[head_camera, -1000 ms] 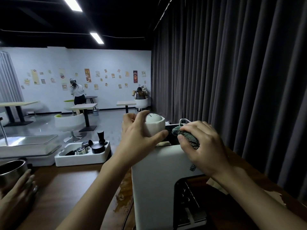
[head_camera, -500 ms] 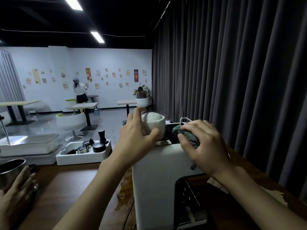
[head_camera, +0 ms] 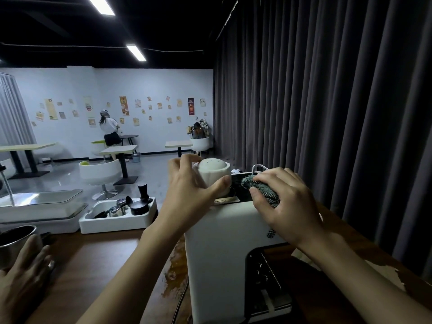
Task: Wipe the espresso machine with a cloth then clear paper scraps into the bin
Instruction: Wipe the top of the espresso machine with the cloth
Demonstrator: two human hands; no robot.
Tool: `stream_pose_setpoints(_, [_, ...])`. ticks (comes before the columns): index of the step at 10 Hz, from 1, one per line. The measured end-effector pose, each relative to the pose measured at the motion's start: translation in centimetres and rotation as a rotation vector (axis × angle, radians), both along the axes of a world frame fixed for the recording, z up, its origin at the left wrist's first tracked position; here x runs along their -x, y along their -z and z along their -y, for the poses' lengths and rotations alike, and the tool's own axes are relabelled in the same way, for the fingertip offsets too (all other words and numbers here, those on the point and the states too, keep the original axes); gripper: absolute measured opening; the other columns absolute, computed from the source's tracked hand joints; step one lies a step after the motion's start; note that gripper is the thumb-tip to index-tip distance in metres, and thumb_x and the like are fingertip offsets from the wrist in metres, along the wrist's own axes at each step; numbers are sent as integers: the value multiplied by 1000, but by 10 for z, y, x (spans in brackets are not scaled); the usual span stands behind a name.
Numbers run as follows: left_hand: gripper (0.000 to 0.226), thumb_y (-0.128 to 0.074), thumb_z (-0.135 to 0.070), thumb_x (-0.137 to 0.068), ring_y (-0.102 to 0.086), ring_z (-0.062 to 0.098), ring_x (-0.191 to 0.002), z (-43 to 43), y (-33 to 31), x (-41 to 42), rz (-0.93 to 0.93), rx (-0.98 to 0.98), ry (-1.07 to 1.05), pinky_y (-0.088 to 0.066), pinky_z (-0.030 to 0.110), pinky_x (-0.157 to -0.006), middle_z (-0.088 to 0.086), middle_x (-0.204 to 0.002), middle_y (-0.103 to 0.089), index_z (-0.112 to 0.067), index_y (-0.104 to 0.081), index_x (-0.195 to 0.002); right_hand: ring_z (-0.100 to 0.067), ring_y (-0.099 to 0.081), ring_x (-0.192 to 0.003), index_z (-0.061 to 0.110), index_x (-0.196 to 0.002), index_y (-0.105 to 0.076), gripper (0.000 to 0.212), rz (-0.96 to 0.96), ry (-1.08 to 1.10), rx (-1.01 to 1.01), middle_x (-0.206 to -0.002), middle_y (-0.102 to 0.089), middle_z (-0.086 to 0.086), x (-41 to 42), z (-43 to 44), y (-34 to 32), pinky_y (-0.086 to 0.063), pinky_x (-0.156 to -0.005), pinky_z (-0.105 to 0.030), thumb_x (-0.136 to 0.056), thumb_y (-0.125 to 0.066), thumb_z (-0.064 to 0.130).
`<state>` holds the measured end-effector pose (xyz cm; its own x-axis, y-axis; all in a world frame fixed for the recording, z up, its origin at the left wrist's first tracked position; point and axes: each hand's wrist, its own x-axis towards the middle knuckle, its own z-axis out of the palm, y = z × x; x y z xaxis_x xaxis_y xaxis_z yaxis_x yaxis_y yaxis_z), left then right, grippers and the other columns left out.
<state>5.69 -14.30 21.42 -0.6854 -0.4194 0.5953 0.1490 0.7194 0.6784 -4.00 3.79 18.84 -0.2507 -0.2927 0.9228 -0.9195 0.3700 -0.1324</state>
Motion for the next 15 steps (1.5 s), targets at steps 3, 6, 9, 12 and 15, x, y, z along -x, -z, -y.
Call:
stream_pose_setpoints(3, [63, -71, -50, -82, -46, 20, -123, -5, 0, -4, -3, 32, -47, -43, 43, -105, -3, -126, -41, -27, -40, -132, -23, -61, -88, 10, -96, -71, 28, -14, -6, 9, -95, -67, -3, -1, 0, 0, -49, -81, -41, -87, -57, 32])
stream_pose_setpoints(6, [66, -67, -57, -83, -42, 18, -127, -6, 1, -5, 18, 27, -39, -38, 51, -111, -7, -127, -33, -30, -38, -135, -23, -61, -89, 10, -96, -71, 28, -11, -6, 14, -95, -67, -2, 0, 1, 1, -49, -81, -41, -87, -57, 32])
stream_pose_setpoints(9, [62, -64, -54, -86, -38, 18, -132, -5, 1, -5, 18, 30, -25, -37, 50, -112, -6, -131, -32, -28, -37, -136, -23, -60, -89, 11, -96, -71, 27, -11, -7, 11, -95, -67, -2, 1, 1, 2, -49, -81, -42, -87, -57, 32])
stream_pose_setpoints(12, [58, -74, -48, -84, -45, 10, -121, 6, 3, -2, -38, -41, 28, -42, 33, -99, -6, -130, -43, -31, -42, -129, -23, -60, -90, 11, -98, -71, 28, -3, 1, 6, -96, -67, -2, 2, 0, 2, -49, -80, -42, -88, -56, 33])
stream_pose_setpoints(15, [57, -75, -47, -83, -49, 6, -120, 17, -2, -7, -84, 34, 86, -43, 29, -95, -7, -130, -49, -35, -41, -128, -23, -61, -91, 10, -99, -71, 30, -7, 16, 6, -96, -68, -4, 2, 1, 2, -49, -82, -40, -88, -55, 33])
